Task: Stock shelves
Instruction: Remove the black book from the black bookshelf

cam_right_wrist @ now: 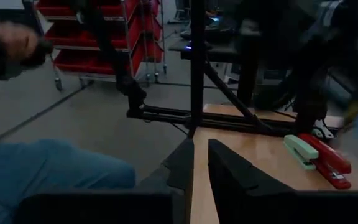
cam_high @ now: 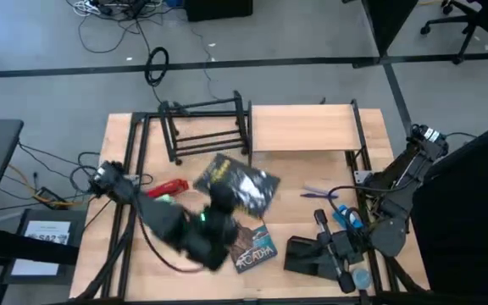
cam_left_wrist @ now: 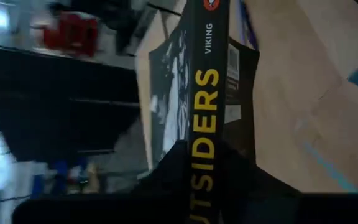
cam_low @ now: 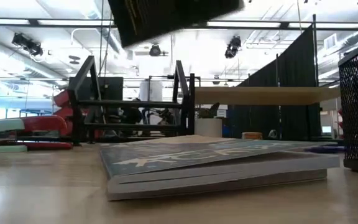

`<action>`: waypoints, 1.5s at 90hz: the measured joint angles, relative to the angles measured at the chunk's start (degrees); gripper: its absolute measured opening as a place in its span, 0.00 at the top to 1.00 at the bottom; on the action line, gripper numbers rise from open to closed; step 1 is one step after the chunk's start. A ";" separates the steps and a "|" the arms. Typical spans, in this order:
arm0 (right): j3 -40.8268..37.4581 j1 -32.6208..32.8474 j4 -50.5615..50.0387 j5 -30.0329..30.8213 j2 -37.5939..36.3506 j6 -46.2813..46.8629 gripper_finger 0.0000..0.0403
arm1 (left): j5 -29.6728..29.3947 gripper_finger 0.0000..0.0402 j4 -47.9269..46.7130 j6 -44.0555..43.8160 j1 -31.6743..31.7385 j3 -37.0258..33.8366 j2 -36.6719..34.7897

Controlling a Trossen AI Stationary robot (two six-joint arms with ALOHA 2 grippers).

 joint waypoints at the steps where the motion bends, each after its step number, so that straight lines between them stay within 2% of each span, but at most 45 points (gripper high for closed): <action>1: 0.00 0.00 -0.03 0.00 0.00 0.00 0.95 | -1.43 0.92 1.91 -0.56 -0.26 -1.26 0.11; 5: 0.02 0.00 0.03 0.01 0.00 0.00 0.95 | -3.87 0.92 9.11 -1.63 -0.93 -6.28 0.48; 12: 0.02 0.02 0.04 -0.02 0.00 0.00 0.95 | -2.30 0.92 19.87 -1.88 -1.16 -15.38 0.81; 23: 0.00 0.02 0.04 -0.02 0.00 0.37 0.95 | 8.26 0.92 38.55 -1.04 -1.11 -28.14 0.85; 35: 0.00 -0.10 0.04 -0.01 0.00 0.30 0.95 | 20.76 0.92 54.24 6.12 -1.08 -36.49 0.79; 40: 0.00 -0.42 0.05 -0.02 0.00 0.04 0.95 | 27.33 0.92 56.49 7.46 -0.88 -38.32 0.70; 47: 0.02 -1.24 0.06 0.00 0.00 0.07 0.95 | 34.66 0.92 54.16 7.54 -0.56 -39.90 0.70; 56: 0.00 -2.16 0.56 0.14 0.00 0.09 0.95 | 41.00 0.92 51.75 7.57 -0.48 -40.49 0.74; 68: 0.00 -3.22 0.88 0.07 0.00 0.09 0.95 | 40.19 0.87 49.40 10.13 -0.52 -40.50 0.68; 83: 0.00 -4.16 0.91 0.07 0.00 1.02 0.95 | 39.26 0.85 47.24 28.99 -0.61 -39.96 0.69; 88: 0.00 -4.28 0.90 0.07 0.00 1.44 0.95 | 39.20 0.86 46.70 32.73 -0.62 -39.43 0.70; 104: 0.00 -4.26 0.72 -0.02 0.00 1.44 0.95 | 39.26 0.87 46.46 34.70 0.49 -39.12 1.09; 116: 0.00 -4.26 0.51 -0.04 0.00 1.45 0.95 | 38.26 0.87 46.87 40.13 0.61 -39.11 2.78; 135: 0.00 -4.15 0.37 -0.04 0.00 1.47 0.95 | 35.68 0.82 46.69 38.47 0.52 -39.11 3.65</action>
